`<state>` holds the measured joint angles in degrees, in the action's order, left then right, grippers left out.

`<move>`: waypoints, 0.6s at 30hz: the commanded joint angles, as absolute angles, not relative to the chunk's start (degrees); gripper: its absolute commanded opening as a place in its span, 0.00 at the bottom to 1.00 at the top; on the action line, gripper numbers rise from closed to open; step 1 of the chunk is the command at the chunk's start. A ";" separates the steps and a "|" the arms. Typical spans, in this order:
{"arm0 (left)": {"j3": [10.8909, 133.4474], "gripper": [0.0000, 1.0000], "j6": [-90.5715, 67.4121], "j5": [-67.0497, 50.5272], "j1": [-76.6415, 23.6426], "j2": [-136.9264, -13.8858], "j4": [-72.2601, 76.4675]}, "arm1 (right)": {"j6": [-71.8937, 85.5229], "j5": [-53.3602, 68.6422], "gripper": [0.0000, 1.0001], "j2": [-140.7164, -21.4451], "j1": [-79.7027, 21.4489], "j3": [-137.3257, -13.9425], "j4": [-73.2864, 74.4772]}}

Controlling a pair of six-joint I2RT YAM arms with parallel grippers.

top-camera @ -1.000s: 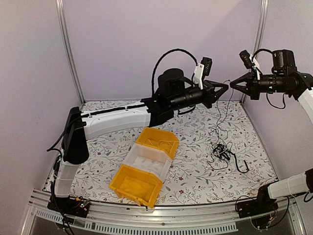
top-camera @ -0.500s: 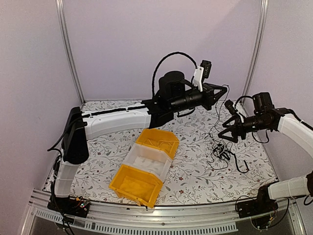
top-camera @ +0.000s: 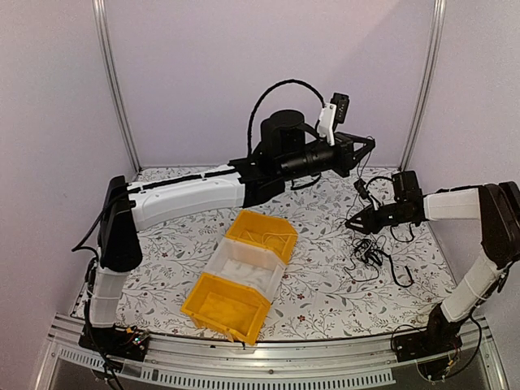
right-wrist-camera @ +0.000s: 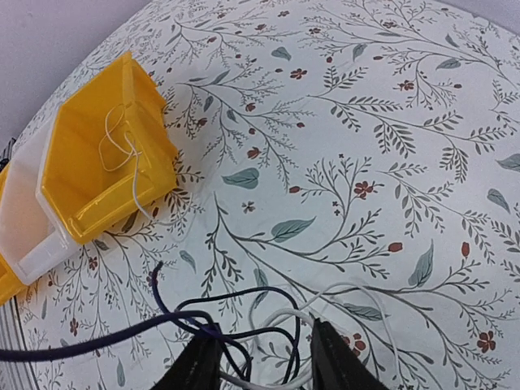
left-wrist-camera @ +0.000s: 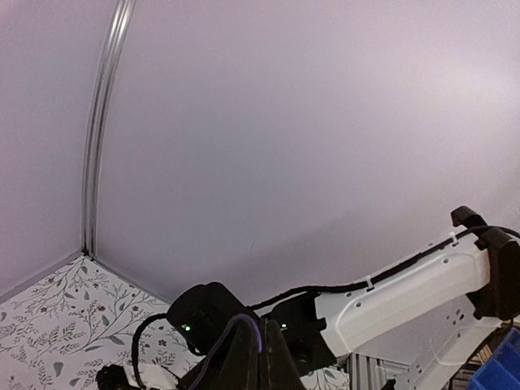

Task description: Untangle the cables

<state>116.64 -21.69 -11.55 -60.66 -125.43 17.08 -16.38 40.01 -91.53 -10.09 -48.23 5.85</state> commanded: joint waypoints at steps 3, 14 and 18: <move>124.72 0.00 -17.50 -11.28 -60.14 -121.40 10.29 | -9.91 39.55 0.12 -102.32 -10.29 -56.59 3.39; 135.78 0.00 -2.51 -2.66 -61.26 -111.14 6.24 | -6.96 29.19 0.17 -111.04 -5.62 -61.78 13.29; 132.14 0.00 -0.10 -0.26 -61.27 -106.36 5.88 | -8.05 24.69 0.22 -112.35 -4.54 -62.82 16.22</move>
